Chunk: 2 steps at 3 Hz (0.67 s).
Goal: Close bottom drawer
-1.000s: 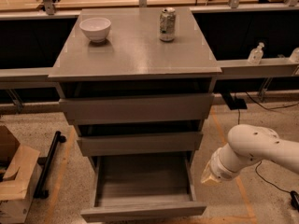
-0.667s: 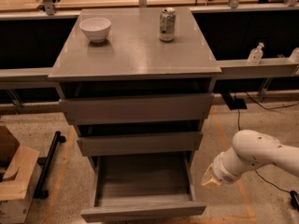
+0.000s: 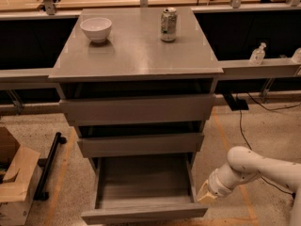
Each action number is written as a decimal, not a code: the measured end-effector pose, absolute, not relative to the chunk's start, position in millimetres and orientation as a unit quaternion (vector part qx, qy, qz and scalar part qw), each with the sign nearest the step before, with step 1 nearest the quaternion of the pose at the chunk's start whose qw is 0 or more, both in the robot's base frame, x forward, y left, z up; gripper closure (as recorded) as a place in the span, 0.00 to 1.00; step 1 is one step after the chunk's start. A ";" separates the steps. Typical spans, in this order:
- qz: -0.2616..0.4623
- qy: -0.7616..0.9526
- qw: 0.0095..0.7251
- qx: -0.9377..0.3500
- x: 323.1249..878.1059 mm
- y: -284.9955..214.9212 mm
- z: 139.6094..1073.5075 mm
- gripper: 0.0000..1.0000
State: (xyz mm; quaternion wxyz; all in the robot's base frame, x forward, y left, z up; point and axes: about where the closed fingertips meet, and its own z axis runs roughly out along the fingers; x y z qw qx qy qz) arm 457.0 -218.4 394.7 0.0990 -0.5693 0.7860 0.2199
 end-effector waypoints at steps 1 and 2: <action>0.231 0.786 0.093 -0.566 451.3 -215.6 380.5 1.00; 0.218 0.783 0.075 -0.577 450.1 -212.0 372.5 1.00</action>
Offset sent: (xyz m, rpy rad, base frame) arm -0.0057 0.0085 -0.0300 -0.0940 0.0340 0.0583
